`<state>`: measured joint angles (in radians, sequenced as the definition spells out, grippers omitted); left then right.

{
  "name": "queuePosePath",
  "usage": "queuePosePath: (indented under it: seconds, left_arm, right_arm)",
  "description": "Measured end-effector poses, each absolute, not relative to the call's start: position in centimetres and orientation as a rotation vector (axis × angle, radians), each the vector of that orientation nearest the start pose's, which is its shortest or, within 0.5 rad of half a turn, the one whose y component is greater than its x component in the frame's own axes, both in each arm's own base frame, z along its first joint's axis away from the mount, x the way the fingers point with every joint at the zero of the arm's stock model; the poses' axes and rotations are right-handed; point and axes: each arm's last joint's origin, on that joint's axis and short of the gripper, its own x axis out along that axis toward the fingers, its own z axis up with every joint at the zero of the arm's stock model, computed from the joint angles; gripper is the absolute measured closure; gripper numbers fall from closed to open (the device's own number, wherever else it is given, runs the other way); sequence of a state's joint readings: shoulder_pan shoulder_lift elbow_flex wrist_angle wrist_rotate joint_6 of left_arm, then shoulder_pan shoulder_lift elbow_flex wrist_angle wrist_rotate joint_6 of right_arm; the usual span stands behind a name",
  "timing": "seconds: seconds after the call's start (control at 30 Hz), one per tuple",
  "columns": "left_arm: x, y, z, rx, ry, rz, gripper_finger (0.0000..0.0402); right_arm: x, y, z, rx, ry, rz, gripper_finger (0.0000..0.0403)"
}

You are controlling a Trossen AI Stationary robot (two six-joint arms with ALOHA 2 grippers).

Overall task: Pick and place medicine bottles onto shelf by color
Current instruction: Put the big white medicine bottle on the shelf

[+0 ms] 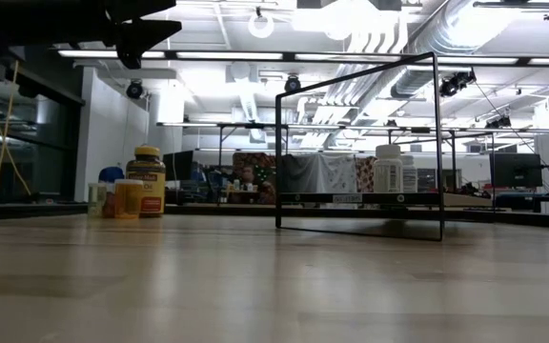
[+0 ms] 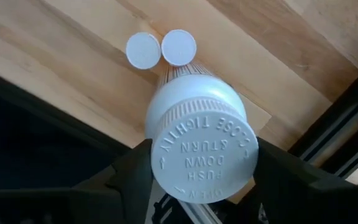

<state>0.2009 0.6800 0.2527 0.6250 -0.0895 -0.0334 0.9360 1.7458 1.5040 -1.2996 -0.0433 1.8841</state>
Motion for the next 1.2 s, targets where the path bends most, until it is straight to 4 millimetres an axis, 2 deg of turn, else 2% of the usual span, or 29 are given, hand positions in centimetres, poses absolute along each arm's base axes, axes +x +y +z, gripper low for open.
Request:
queuePosePath:
  seconds: [0.17, 0.4, 0.57, 0.7, 0.87, 0.97, 1.07, 1.2]
  left_arm:
    - [15.4, 3.4, 24.2, -0.022, -0.203, 0.286, 0.0161]
    - [15.4, 3.4, 24.2, -0.022, -0.203, 0.286, 0.0161]
    - [15.4, 3.4, 24.2, -0.021, -0.203, 0.287, 0.0161]
    - [15.4, 3.4, 24.2, -0.022, -0.203, 0.286, 0.0161]
    - [15.4, 3.4, 24.2, -0.022, -0.203, 0.286, 0.0161]
    - [15.4, 3.4, 24.2, -0.022, -0.203, 0.286, 0.0161]
    - [15.4, 3.4, 24.2, -0.022, -0.203, 0.286, 0.0161]
    - [15.4, 3.4, 24.2, -0.022, -0.203, 0.286, 0.0161]
  right_arm:
    - [18.6, 25.2, 28.5, 0.811, 1.457, -0.612, 0.0191]
    - [18.8, 23.8, 33.0, 0.808, 1.235, -0.389, 0.0191]
    - [19.3, 23.0, 36.4, 0.691, 1.081, -0.272, 0.0191]
    - [19.7, 21.5, 38.8, 0.544, 0.957, -0.267, 0.0191]
    - [20.2, 17.7, 41.0, 0.365, 0.893, -0.424, 0.0191]
    - [21.6, 15.0, 42.1, 0.321, 0.827, -0.467, 0.0191]
    - [22.9, 11.4, 42.7, 0.299, 0.801, -0.587, 0.0191]
    - [24.8, 6.4, 42.4, 0.316, 0.808, -0.753, 0.0191]
